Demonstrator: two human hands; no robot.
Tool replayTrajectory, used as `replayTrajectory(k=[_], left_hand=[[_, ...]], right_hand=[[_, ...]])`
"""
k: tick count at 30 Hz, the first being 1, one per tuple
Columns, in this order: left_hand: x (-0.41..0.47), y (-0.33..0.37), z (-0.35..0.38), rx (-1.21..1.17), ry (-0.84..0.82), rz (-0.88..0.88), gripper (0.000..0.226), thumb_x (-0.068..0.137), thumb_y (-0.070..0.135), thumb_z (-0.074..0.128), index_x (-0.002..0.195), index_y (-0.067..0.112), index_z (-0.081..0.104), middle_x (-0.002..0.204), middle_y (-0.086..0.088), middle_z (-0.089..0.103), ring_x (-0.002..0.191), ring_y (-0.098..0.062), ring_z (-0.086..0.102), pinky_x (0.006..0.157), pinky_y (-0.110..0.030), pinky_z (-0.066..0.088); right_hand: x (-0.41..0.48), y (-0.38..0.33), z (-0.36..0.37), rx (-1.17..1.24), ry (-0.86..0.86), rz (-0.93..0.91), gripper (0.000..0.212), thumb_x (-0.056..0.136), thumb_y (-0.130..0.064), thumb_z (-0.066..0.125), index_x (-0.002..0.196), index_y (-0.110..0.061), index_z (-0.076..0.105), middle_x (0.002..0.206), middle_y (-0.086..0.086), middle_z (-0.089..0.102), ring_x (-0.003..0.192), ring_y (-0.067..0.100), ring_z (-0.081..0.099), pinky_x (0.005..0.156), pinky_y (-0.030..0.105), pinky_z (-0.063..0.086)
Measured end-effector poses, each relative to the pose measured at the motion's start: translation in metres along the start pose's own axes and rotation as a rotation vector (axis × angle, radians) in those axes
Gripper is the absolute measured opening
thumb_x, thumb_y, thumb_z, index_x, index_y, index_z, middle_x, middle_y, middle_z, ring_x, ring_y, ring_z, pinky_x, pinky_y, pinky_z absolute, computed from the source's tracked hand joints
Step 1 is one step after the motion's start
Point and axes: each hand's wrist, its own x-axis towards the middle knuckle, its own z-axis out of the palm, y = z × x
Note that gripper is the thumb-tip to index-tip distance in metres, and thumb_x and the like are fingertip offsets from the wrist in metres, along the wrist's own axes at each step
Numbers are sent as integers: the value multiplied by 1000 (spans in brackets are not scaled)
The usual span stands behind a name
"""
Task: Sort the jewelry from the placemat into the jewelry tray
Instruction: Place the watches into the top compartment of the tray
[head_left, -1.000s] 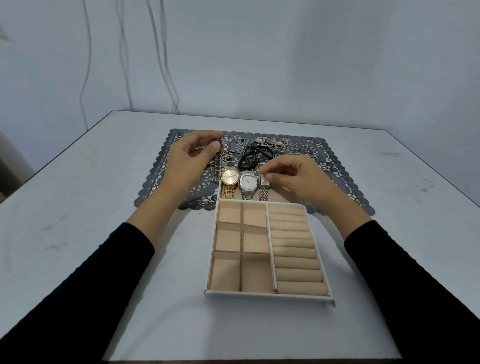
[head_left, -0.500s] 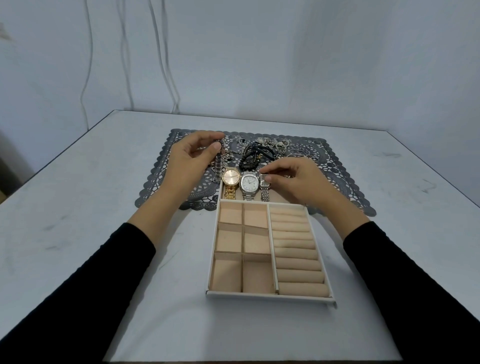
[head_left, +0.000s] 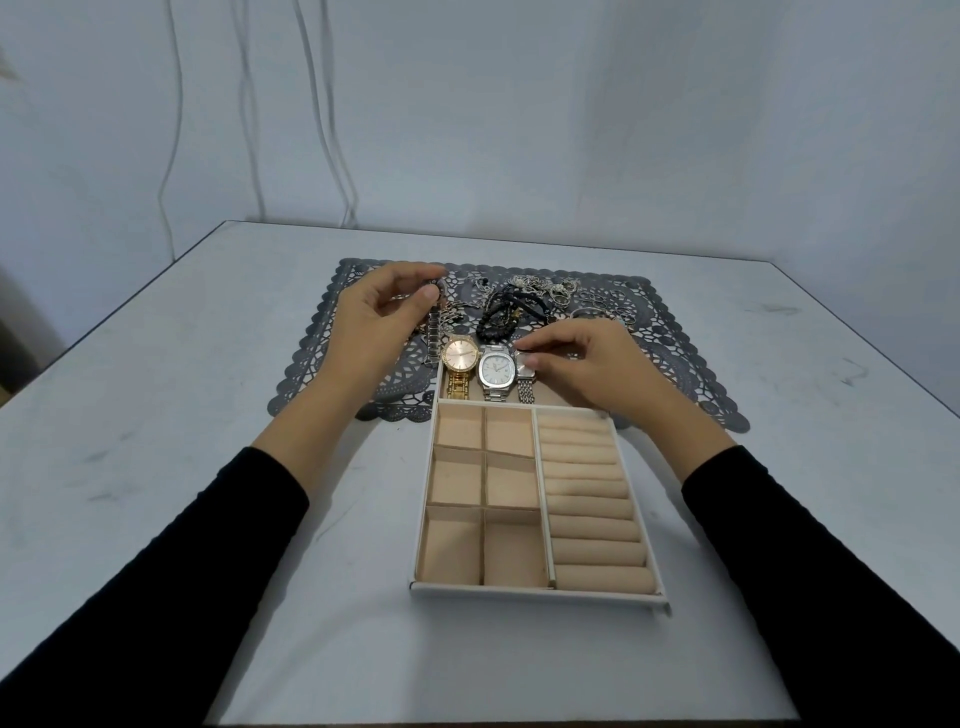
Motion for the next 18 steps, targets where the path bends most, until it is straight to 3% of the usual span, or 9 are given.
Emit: replayTrajectory(k=[5, 13, 18], left_hand=[[0, 0, 0, 8, -3, -4, 20, 91, 4, 65, 104, 18, 69, 100, 5, 71, 87, -2, 67, 78, -16, 51], [-1, 1, -1, -16, -2, -15, 20, 91, 4, 65, 103, 19, 70, 99, 5, 72, 89, -7, 68, 78, -17, 51], [-2, 5, -1, -10, 14, -5, 18, 91, 4, 65, 106, 14, 69, 96, 2, 71, 86, -4, 67, 79, -18, 52]], right_hand=[[-2, 0, 1, -13, -3, -6, 20, 83, -18, 73, 103, -21, 74, 97, -13, 71, 91, -2, 65, 87, 15, 49], [-3, 2, 0, -18, -1, -6, 19, 84, -22, 73, 102, -25, 74, 89, -21, 68, 79, -9, 62, 71, 7, 44], [-6, 1, -6, -22, 59, 4, 20, 87, -21, 68, 106, -22, 73, 96, -10, 72, 90, 1, 65, 84, 18, 50]])
